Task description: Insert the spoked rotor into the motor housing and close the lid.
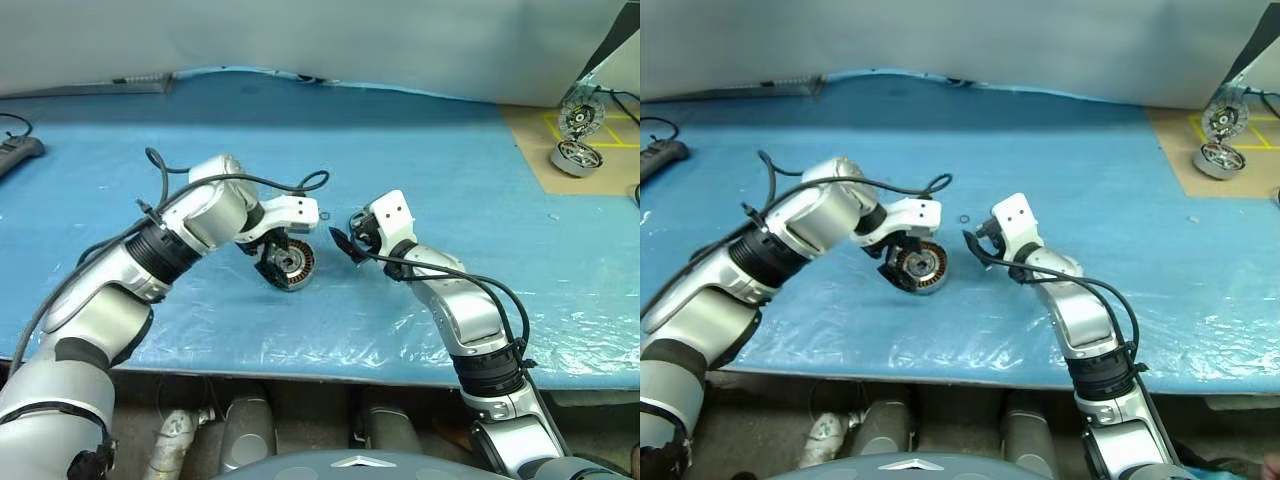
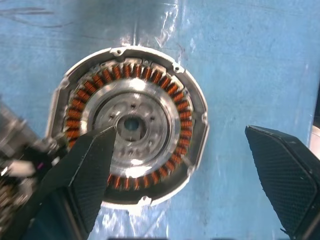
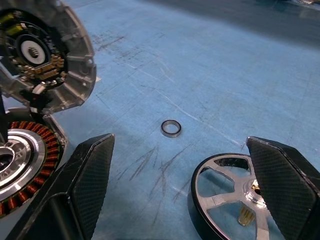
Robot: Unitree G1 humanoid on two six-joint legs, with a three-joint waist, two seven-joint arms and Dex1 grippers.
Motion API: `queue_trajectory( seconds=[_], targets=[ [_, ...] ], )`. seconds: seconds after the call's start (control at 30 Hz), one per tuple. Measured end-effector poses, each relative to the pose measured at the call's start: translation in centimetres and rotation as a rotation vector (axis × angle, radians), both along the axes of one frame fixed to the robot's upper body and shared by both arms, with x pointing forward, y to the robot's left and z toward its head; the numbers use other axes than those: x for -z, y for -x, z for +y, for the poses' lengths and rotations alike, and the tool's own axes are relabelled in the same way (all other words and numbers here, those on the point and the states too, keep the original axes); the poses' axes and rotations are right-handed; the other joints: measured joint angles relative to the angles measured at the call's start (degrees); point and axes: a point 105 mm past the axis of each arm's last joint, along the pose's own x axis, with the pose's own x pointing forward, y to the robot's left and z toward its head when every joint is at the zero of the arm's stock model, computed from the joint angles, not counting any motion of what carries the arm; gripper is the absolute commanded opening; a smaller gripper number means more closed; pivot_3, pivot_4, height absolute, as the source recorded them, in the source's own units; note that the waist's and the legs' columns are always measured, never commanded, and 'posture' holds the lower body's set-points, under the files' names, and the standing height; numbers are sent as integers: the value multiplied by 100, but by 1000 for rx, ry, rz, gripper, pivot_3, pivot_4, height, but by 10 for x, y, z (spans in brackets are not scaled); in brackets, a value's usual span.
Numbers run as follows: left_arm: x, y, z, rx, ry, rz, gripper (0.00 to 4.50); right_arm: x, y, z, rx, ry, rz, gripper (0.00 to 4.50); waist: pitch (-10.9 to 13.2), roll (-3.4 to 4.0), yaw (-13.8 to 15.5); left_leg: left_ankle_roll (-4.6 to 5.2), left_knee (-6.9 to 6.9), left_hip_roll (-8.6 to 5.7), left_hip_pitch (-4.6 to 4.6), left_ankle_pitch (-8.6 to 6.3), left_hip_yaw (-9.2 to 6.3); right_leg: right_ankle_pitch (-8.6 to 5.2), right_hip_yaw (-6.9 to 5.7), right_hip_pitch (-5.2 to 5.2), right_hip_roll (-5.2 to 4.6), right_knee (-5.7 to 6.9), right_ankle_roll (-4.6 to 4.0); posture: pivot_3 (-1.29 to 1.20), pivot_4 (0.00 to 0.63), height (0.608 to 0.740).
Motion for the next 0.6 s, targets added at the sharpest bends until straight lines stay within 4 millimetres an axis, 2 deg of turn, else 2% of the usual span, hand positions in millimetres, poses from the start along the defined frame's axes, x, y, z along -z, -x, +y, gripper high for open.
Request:
queue_trajectory(
  seconds=[0.17, 0.3, 0.37, 0.47, 0.6],
  targets=[
    [-22, 10, 3, 22, 71, -8, 4438, 0, 0, -1, 1, 2, 1, 4500, 9, 8, -3, -1, -1, 0, -4, 0, 0, 0, -2, -3, 0, -1, 0, 0, 150, 740],
    [-47, 31, -5, 55, 292, 18, 4438, 2, 0, -4, 6, 9, 4, 4500, 15, 20, -26, -1, -1, -1, -4, 0, 0, 0, -1, -4, -1, 0, -1, 0, 150, 740],
    [-43, 36, -6, 24, 406, 44, 4438, 4, 1, -11, 22, 14, 9, 4500, 15, 24, -62, -1, 2, 0, -6, 0, -1, -1, -4, -4, -1, 4, -1, 0, 150, 740],
    [-24, 33, -3, -97, 542, 56, 4438, 6, 2, -18, 40, 20, 14, 4500, 15, 24, -113, 0, 11, 2, -12, 0, -2, 0, -5, -4, -1, 3, -1, 0, 150, 740],
    [-6, 35, -3, -207, 778, -66, 4438, 8, 3, -25, 55, 33, 24, 4500, 16, 23, -154, 1, 14, 6, -18, 0, -6, 0, -9, -5, 1, 2, -1, 0, 150, 740]
  ],
)
